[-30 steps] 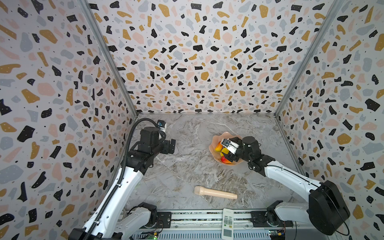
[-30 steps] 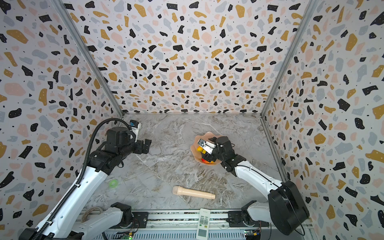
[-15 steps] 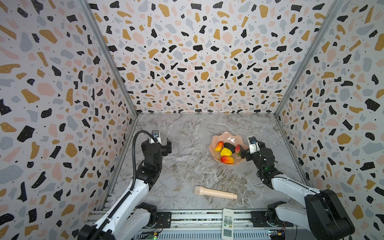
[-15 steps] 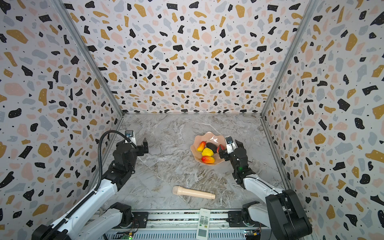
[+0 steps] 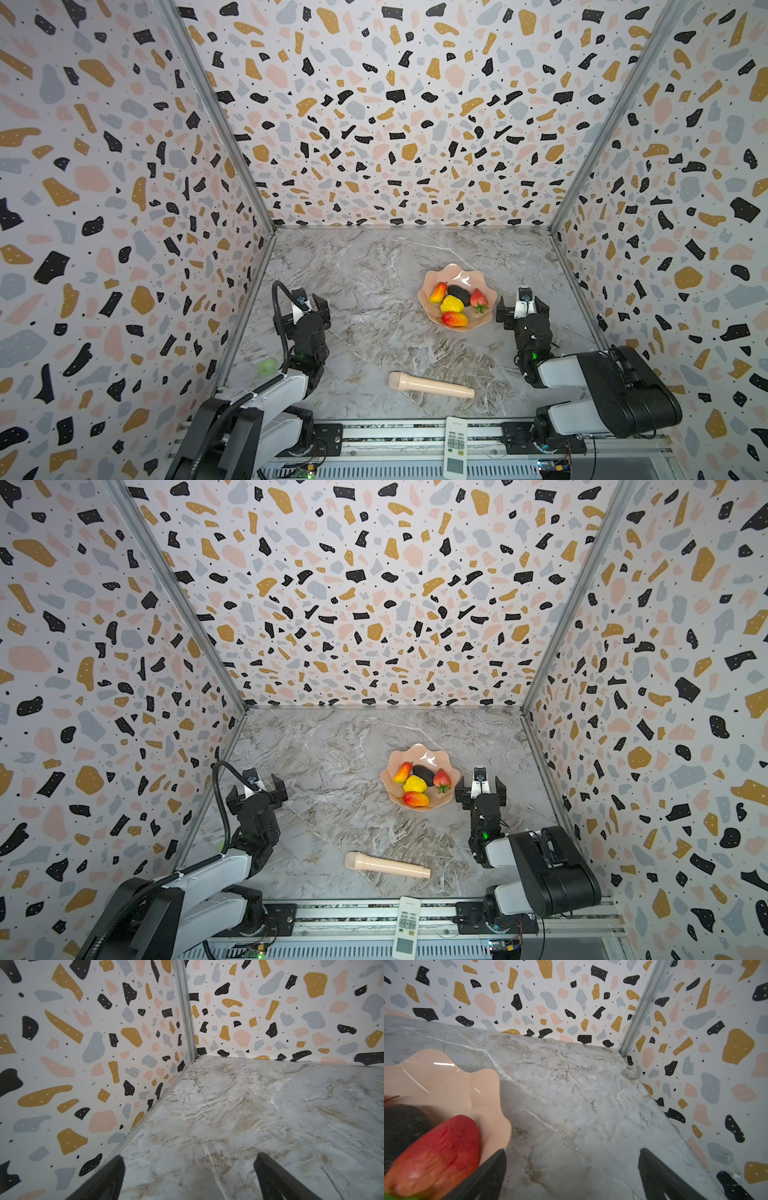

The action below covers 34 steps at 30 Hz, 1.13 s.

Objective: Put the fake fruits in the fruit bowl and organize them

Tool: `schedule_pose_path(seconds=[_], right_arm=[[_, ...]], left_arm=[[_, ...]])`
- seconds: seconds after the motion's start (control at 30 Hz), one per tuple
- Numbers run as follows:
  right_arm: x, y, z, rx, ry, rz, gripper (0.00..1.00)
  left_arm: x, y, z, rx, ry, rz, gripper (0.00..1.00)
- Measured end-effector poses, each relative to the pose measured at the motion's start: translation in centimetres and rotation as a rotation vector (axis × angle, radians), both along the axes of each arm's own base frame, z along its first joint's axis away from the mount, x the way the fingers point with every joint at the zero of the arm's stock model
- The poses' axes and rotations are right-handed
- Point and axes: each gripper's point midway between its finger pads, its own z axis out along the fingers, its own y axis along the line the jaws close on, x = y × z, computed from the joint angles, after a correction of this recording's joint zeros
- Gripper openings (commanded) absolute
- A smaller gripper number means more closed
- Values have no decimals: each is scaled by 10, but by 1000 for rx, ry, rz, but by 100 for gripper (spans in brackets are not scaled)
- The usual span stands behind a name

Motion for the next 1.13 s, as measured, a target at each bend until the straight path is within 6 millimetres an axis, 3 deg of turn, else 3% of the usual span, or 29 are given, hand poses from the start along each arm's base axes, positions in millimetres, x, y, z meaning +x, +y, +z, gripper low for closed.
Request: schedule_pose_path(seconds=[0.17,0.3,0.47,0.57,1.13], right_arm=[[17,-17,9,60,-20,-51,99],[23,-19,16,84,-38,-57,99],[14,-12,12,98,-65,-1,99],[5,-11,-5,92,-20,9,99],[9,-7,1,97,-39,36,99]], left_arm=[[-1,16,-23,-45,-17,40,100],[8,9,-45,-52,49,-13,100],[14,2,-36,-64,1,-52,100],[15,1,-33,-68,-15,-60,100],[17,-1,-31,-71,-23,-73,99]])
